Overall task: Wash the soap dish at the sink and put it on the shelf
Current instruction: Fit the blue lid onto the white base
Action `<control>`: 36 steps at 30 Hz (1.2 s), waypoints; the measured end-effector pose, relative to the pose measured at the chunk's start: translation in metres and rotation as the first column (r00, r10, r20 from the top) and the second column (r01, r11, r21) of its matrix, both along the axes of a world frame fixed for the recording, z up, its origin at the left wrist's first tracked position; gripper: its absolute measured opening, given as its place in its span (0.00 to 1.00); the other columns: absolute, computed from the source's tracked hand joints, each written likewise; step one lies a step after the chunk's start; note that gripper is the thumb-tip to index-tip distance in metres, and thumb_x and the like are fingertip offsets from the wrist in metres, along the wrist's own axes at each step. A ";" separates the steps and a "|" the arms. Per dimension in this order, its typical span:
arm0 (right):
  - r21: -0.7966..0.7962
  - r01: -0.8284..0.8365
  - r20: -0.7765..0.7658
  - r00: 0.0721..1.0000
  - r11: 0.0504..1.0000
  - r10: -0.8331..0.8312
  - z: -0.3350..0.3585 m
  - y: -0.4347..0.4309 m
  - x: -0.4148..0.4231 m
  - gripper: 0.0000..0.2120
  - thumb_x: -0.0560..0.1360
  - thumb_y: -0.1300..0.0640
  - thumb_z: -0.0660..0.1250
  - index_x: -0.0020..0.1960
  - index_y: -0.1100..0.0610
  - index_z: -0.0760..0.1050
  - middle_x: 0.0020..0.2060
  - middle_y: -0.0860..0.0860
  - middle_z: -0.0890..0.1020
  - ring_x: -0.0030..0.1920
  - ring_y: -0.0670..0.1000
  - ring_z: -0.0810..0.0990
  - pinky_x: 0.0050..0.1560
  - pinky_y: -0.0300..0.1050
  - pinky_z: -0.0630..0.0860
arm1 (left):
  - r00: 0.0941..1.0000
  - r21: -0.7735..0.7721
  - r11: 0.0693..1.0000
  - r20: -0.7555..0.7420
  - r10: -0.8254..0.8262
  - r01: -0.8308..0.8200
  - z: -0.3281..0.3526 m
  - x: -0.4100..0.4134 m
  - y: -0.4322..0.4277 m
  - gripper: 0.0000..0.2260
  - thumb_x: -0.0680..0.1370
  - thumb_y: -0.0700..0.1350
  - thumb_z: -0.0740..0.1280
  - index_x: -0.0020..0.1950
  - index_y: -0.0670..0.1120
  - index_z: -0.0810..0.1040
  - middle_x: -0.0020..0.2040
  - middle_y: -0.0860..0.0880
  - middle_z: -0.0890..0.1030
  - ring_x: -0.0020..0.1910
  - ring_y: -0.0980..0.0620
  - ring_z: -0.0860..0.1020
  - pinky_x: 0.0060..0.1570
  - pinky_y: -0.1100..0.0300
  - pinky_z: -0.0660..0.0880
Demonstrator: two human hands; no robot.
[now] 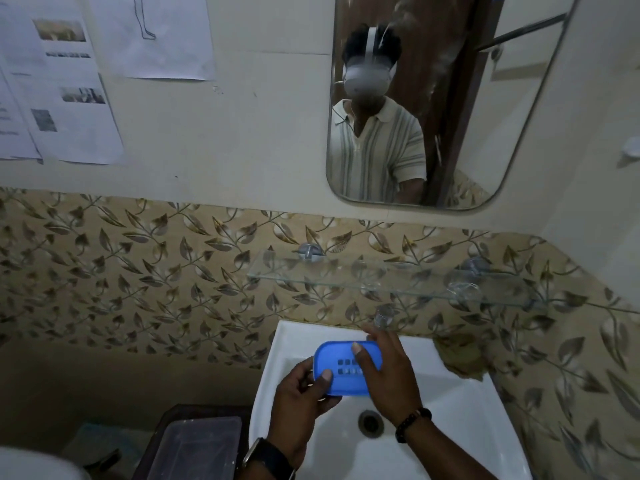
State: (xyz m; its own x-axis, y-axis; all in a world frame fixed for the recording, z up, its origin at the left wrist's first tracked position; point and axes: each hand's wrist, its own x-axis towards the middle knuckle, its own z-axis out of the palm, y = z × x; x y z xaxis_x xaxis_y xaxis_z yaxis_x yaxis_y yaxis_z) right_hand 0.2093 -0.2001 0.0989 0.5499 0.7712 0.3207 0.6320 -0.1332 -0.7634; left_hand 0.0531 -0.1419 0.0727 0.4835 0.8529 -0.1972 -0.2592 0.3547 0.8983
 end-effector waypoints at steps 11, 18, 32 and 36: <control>0.080 -0.239 -0.406 0.879 0.968 0.250 0.005 -0.021 0.024 0.20 0.77 0.32 0.53 0.62 0.36 0.74 0.48 0.45 0.85 0.40 0.52 0.85 0.28 0.47 0.79 | 0.982 0.181 0.966 -0.077 -0.175 0.186 0.018 0.002 0.009 0.15 0.78 0.51 0.69 0.65 0.53 0.80 0.58 0.47 0.86 0.57 0.47 0.84 0.54 0.45 0.82; 0.026 -0.348 -0.367 0.869 0.937 0.333 0.010 -0.025 0.032 0.22 0.72 0.28 0.62 0.65 0.30 0.69 0.56 0.32 0.80 0.56 0.43 0.82 0.51 0.50 0.84 | 0.987 0.327 0.939 -0.146 -0.064 0.109 0.027 0.007 0.006 0.12 0.77 0.45 0.72 0.60 0.49 0.81 0.54 0.47 0.86 0.52 0.50 0.85 0.51 0.47 0.84; 0.019 -0.411 0.470 0.808 0.911 0.355 0.092 -0.055 0.051 0.23 0.73 0.43 0.73 0.64 0.48 0.74 0.57 0.45 0.78 0.57 0.48 0.77 0.54 0.48 0.78 | 0.959 0.740 0.614 -0.254 -0.127 0.277 0.069 0.001 0.018 0.36 0.69 0.60 0.78 0.74 0.64 0.68 0.70 0.61 0.75 0.66 0.55 0.77 0.59 0.63 0.78; 0.052 -0.427 0.568 0.756 0.903 0.325 0.105 -0.061 0.046 0.20 0.73 0.48 0.74 0.62 0.50 0.74 0.54 0.46 0.76 0.54 0.48 0.76 0.48 0.47 0.77 | 0.966 0.706 0.660 -0.178 -0.186 0.257 0.084 0.012 0.010 0.34 0.66 0.59 0.80 0.69 0.63 0.72 0.65 0.57 0.78 0.63 0.52 0.78 0.58 0.58 0.79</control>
State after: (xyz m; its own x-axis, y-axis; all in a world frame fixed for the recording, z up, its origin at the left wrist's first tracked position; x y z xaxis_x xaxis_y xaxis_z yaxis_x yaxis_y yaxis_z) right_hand 0.2549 -0.2609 0.2035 -0.0725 0.7842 0.6162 0.9134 0.3003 -0.2747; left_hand 0.0648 -0.1318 0.1567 0.6892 0.6165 0.3808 -0.1720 -0.3713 0.9125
